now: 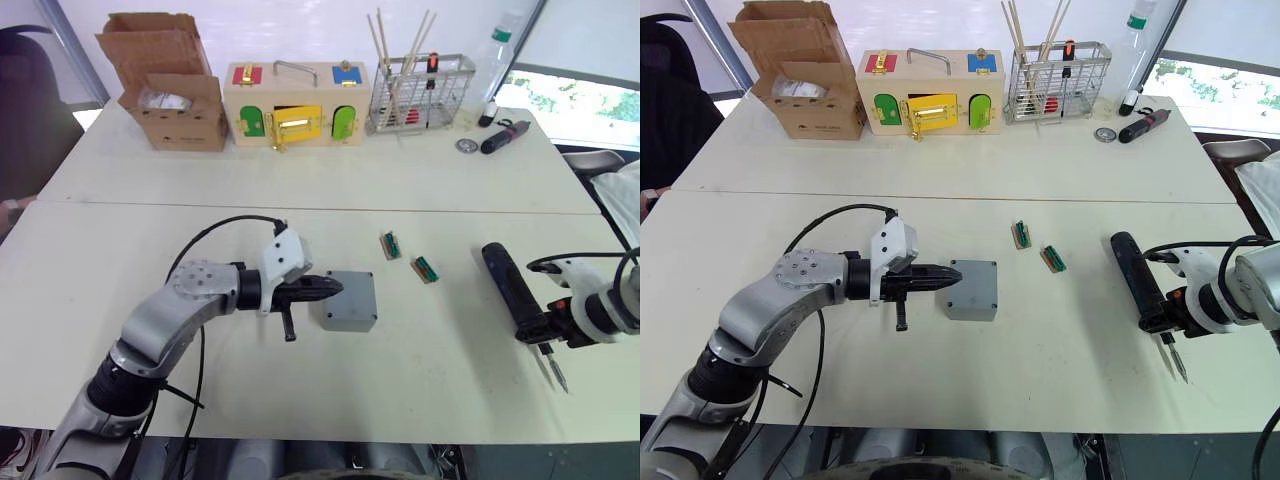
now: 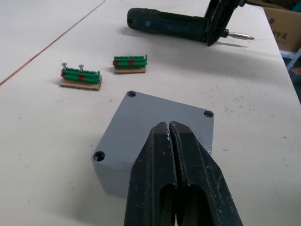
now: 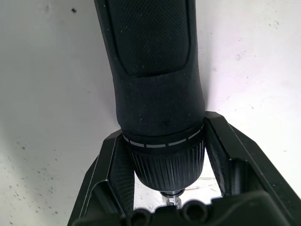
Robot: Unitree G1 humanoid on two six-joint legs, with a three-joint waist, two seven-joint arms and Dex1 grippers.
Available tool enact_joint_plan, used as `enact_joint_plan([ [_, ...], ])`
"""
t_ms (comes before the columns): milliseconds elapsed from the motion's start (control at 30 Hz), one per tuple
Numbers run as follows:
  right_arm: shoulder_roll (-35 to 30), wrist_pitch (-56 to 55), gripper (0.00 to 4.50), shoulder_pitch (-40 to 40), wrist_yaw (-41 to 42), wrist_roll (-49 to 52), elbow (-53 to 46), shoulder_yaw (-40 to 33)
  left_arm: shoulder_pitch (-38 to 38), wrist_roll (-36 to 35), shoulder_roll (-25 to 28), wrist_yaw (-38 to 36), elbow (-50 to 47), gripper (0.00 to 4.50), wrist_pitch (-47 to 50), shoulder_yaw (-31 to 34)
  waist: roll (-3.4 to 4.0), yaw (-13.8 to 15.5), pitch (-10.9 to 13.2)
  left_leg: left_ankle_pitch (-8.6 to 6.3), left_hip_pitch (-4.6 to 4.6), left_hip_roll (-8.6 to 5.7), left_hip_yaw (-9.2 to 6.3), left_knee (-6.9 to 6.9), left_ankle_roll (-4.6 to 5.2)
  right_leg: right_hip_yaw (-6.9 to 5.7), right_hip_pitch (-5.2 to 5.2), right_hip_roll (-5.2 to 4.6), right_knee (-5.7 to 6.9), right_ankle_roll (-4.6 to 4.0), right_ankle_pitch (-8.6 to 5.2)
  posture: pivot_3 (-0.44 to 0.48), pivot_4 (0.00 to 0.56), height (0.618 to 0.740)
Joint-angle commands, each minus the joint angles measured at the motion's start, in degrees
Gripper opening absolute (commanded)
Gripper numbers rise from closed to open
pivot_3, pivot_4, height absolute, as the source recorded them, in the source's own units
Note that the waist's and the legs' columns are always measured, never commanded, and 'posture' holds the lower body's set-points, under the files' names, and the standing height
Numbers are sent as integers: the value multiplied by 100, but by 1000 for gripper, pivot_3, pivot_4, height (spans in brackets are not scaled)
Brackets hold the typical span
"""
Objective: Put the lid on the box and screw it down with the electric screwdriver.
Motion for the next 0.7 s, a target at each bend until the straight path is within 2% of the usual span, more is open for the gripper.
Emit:
enact_joint_plan([
  [33, 590, 28, 1781, -721, -507, -236, 371, -1202, -343, 224, 221, -320, 275, 0, -332, -9, 12, -90, 11, 1, 1, 0, 4, 2, -2, 3, 2, 0, -2, 1, 6, 0, 150, 740],
  [133, 861, 28, 1781, -1322, -1078, -371, 274, -2346, -536, 398, 518, -824, 605, 0, -672, -117, 155, -99, 57, 4, -5, -5, 31, 1, -6, 27, -20, 2, 5, 9, 21, 0, 150, 740],
  [200, 975, 28, 1781, -1654, -1499, -401, -118, -3059, -695, 381, 620, -1081, 853, 0, -804, -52, 200, -44, 55, 4, -24, -6, 33, -8, -5, 28, -46, 2, 9, 15, 18, 0, 150, 740],
  [267, 1213, 28, 1781, -2082, -1840, -357, -727, -3757, -936, 299, 602, -1267, 1106, 0, -811, 18, 209, 2, 51, 5, -69, -4, 23, -14, -6, 17, -90, 6, 14, 19, 13, 0, 150, 740],
  [300, 1505, 28, 1781, -2331, -1938, -383, -1118, -4048, -1067, 215, 532, -1349, 1234, 0, -773, 57, 208, 3, 52, 24, -112, -2, 23, -10, -41, 14, -140, 10, 34, 19, 14, 0, 150, 740],
  [400, 2757, -572, 1781, -2552, -1980, -25, -2254, -4489, -1423, -50, 292, -1588, 1623, 0, -636, 163, 192, -12, 52, 25, -122, -1, 24, -8, -43, 11, -156, 10, 62, 19, 14, 0, 150, 740],
  [500, 3971, -1774, 1781, -2305, -1896, 291, -3017, -4496, -1681, -155, 147, -1773, 1908, 0, -533, 191, 181, -103, 48, 23, -110, 1, 23, 1, -38, 10, -136, 9, 59, 19, 14, 0, 150, 740],
  [600, 4780, -3441, 1781, -1747, -1991, -339, -3071, -3432, -1811, -278, 94, -1912, 2032, 0, -304, 188, 182, -133, 48, 23, -101, -7, 29, 7, -29, 17, -136, 3, 65, 20, 14, 0, 150, 740],
  [700, 5159, -4141, 1781, -1439, -1585, -188, -3137, -2661, -1856, -291, 74, -2023, 1900, 0, -219, 79, 187, -151, 51, 32, -102, -9, 29, 6, -43, 17, -146, 3, 88, 20, 14, 0, 150, 740],
])
